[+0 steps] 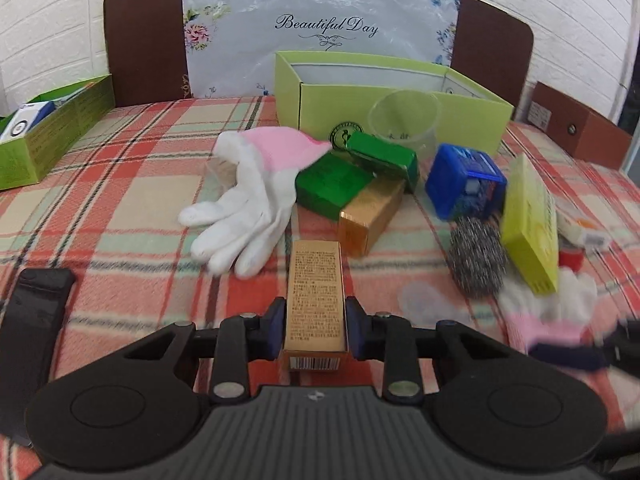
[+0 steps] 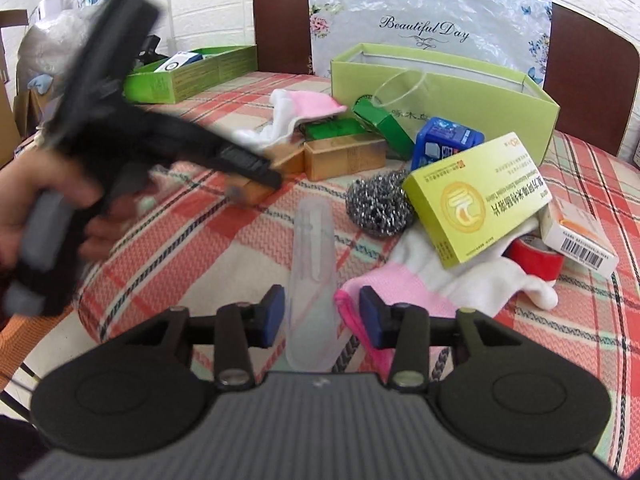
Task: Organize objects
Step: 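Grasp the clear plastic tube with the right tool while the left tool grasps the tan box, then lower the tube and tan box into the lime-green box and release both, then grasp the white-orange medicine box with the right tool while the left tool grasps the yellow-green box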
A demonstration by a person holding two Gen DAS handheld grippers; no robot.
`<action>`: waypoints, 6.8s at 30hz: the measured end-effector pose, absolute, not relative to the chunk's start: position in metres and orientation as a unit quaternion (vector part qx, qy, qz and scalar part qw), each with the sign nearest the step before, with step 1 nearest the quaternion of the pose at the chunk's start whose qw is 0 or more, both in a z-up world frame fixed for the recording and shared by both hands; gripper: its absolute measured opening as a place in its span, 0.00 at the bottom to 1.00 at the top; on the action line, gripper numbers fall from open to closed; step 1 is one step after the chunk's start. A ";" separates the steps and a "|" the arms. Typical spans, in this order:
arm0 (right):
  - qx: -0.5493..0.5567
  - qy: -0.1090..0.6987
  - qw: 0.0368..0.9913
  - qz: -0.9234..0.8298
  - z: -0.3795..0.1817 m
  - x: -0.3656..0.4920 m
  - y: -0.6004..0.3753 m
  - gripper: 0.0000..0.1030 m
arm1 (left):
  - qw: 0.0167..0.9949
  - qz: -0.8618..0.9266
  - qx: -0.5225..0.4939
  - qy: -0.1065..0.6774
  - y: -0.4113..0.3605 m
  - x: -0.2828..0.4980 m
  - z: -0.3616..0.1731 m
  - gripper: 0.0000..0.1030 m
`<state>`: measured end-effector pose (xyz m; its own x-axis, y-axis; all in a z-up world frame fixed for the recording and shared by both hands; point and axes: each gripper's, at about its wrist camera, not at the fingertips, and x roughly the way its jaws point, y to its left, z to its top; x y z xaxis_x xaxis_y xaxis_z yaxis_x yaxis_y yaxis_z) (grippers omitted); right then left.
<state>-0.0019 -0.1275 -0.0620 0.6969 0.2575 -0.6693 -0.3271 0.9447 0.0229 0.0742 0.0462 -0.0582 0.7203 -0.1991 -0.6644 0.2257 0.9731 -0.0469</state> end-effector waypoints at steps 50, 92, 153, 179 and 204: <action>0.007 0.226 0.960 0.163 0.030 0.051 -0.178 0.26 | 0.961 -0.185 -0.014 0.205 0.007 0.106 0.073 0.31; -0.038 0.211 0.975 0.055 0.016 0.252 -0.243 1.00 | 0.965 -0.128 -0.066 0.219 -0.038 0.254 0.066 0.90; 0.048 0.310 0.948 -0.054 -0.044 -0.032 -0.285 0.67 | 0.915 -0.256 0.136 0.282 -0.116 0.101 -0.061 0.80; 0.043 0.333 0.941 -0.040 -0.057 -0.015 -0.275 0.86 | 0.907 -0.253 0.092 0.324 -0.027 0.022 -0.051 0.72; 0.021 0.349 0.934 -0.069 -0.070 0.008 -0.274 0.66 | 0.901 -0.240 0.076 0.353 -0.043 0.052 -0.073 0.72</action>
